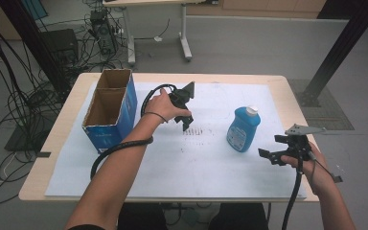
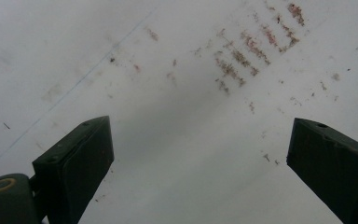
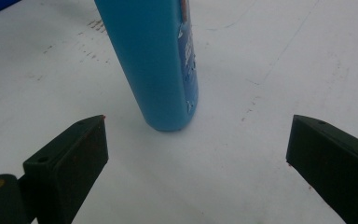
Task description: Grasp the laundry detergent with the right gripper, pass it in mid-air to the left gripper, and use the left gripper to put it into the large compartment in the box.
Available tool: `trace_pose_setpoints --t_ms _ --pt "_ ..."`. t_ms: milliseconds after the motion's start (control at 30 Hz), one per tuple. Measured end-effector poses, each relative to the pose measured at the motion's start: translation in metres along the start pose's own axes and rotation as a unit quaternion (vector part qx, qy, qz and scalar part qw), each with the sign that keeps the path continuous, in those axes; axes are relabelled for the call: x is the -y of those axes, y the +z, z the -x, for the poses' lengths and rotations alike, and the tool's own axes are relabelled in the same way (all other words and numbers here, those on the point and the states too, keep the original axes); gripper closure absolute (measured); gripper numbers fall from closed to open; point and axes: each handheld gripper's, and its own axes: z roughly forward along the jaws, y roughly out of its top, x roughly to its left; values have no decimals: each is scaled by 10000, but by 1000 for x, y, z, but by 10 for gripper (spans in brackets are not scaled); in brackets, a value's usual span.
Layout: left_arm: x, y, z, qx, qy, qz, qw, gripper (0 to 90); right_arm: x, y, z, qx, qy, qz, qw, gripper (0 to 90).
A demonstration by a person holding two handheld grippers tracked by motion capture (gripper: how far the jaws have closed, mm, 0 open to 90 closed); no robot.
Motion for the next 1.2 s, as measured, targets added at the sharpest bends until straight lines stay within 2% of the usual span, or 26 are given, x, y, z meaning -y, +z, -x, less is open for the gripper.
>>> trace_pose_setpoints --t_ms 400,667,867,1200 --pt "0 -2 4 -32 45 8 10000 75 13 7 0 -62 2 98 9999 44" --pt "-1 -2 5 -41 55 18 10000 75 22 9 -1 -51 -5 300 9995 43" --pt "-1 -1 6 -53 71 -5 10000 75 32 12 -5 15 -104 559 9984 40" --pt "0 1 6 -18 55 26 10000 75 39 14 -11 108 -201 771 9968 36"
